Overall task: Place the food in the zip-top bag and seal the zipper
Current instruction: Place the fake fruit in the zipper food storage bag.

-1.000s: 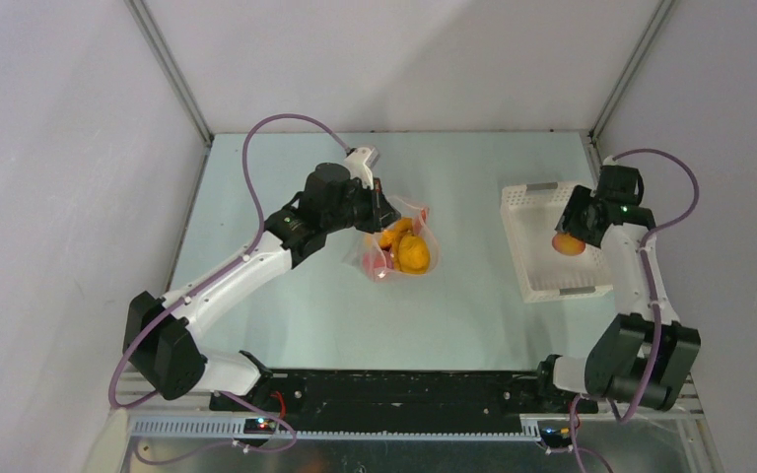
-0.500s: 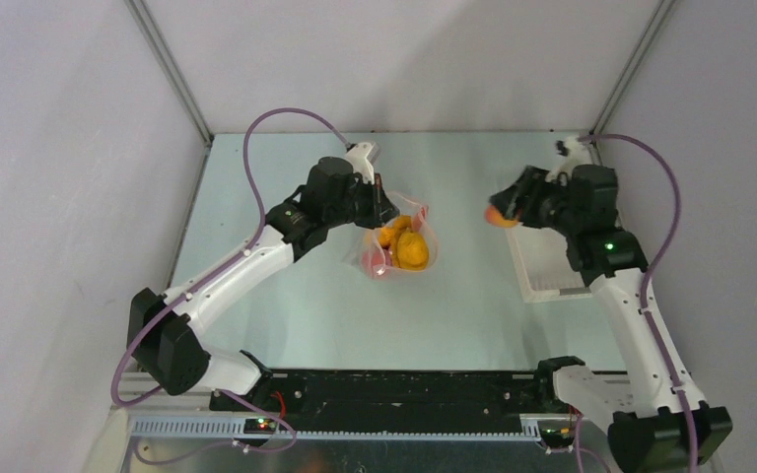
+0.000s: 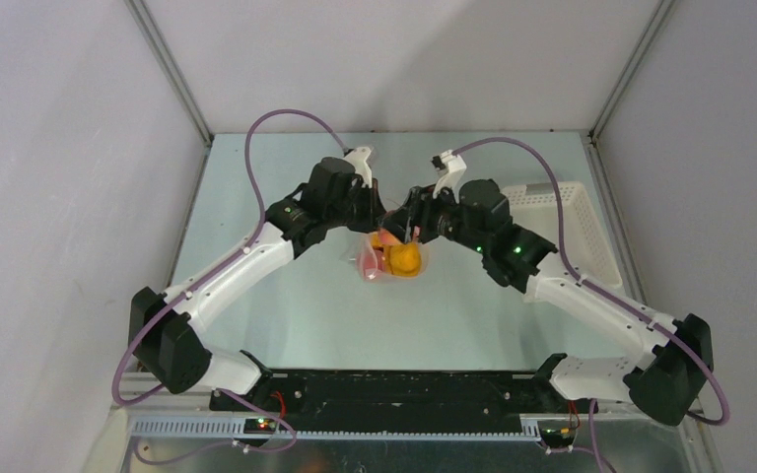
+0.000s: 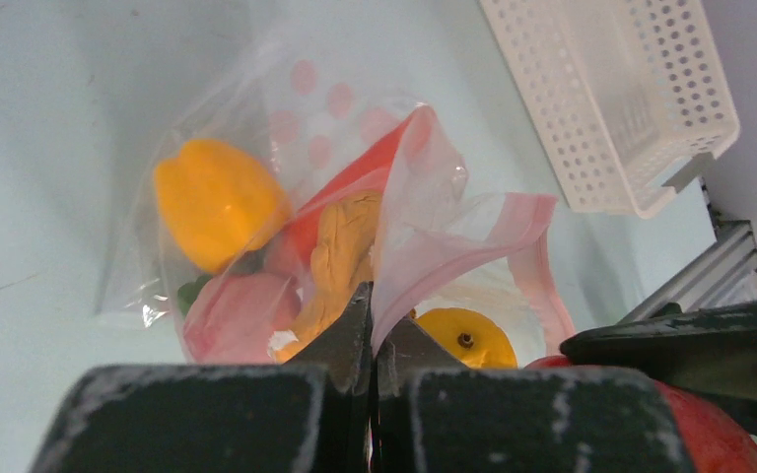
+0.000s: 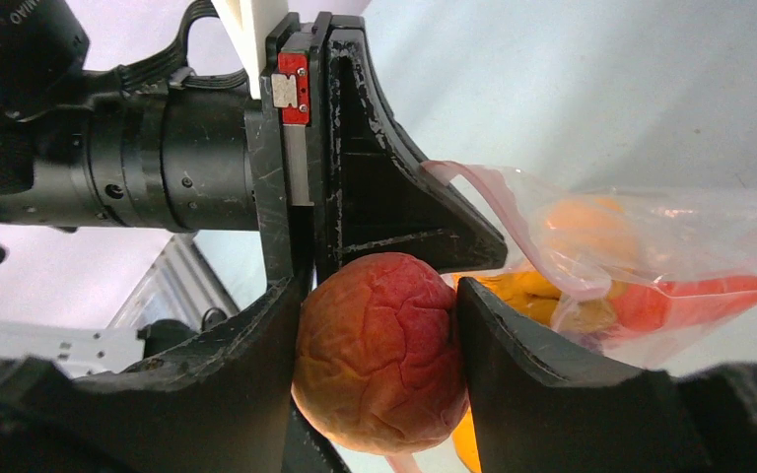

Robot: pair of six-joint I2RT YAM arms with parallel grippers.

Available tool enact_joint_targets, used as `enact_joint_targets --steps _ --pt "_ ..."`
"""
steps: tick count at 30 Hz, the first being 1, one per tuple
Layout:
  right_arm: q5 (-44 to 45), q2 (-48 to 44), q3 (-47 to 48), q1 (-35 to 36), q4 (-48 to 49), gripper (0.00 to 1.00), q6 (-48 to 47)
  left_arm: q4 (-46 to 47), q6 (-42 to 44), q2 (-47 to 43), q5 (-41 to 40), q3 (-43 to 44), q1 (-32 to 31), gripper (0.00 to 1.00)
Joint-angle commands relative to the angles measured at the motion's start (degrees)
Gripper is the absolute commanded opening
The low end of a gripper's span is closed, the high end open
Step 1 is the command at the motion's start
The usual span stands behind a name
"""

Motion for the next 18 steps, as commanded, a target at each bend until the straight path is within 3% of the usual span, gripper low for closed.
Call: enact_joint_targets --steps 1,8,18 --pt "14.4 1.2 -0.7 6.0 6.1 0.09 -1.0 0.1 -2.4 -1.1 0.2 2.8 0.1 0.0" --pt "26.0 2.4 -3.2 10.7 5.7 0.09 -0.4 -1.8 -3.6 -1.7 -1.4 3.0 0.1 0.0" --pt "26.9 -1.7 -5.8 10.9 4.5 0.09 0.9 -0.8 -4.2 -2.6 0.3 3.8 0.1 0.0"
